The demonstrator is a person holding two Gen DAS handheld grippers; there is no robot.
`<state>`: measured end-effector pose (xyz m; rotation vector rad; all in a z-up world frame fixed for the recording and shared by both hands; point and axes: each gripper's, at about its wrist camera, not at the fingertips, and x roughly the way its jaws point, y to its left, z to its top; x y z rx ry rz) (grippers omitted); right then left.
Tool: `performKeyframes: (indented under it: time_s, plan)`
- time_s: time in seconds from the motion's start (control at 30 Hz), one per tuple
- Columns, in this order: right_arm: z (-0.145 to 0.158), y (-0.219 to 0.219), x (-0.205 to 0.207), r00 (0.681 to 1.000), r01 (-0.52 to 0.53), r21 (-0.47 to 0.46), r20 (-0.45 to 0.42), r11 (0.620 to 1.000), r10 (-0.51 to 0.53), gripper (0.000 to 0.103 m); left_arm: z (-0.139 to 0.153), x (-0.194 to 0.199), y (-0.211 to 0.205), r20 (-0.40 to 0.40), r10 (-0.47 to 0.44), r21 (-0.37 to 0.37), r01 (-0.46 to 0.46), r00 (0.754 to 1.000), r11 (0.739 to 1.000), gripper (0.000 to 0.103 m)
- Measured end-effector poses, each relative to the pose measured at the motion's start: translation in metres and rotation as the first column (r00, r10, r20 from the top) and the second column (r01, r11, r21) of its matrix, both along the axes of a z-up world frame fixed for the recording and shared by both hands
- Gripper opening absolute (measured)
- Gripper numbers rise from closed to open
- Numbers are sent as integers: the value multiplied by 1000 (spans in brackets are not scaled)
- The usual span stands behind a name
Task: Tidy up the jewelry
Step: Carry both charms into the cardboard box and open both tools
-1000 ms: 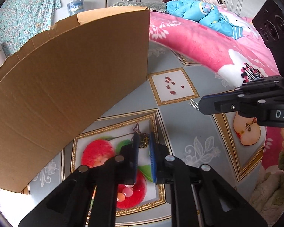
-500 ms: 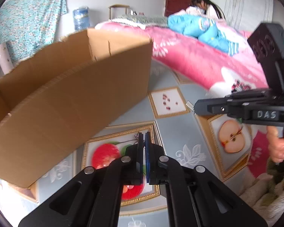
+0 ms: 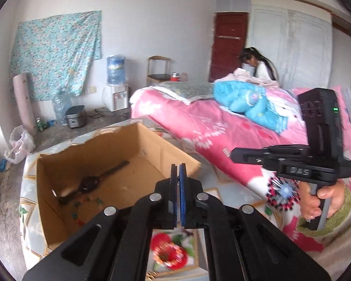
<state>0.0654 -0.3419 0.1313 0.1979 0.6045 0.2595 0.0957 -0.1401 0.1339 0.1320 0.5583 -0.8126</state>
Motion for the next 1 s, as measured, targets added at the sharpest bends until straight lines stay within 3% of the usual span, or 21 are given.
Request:
performKeyframes:
  time_s: [0.13,0.27,0.4,0.6,0.83,1.0]
  plan:
    - [3,1,39,998,-53,20,-17,998,54,0,-11,47,-1,-151,23,-16,-26,988,1000,1]
    - [-12,4,81,992,-86,33,-92,996,89,0,-41,101,-2,-337,58,-25,-70,940,997,1]
    - [-29,8,108,983,-113,10,-145,993,114,0,-65,132,-5,-434,83,-15,-99,897,995,2]
    - [-41,8,122,979,-117,-7,-169,993,114,0,-85,151,-7,-518,95,-23,-126,850,992,3]
    - [-40,-5,120,983,-84,15,-161,996,86,2,-91,157,-5,-524,107,-28,-143,845,989,8]
    - [-28,-16,108,992,-37,27,-122,999,41,2,-79,152,6,-496,118,-53,-166,860,985,8]
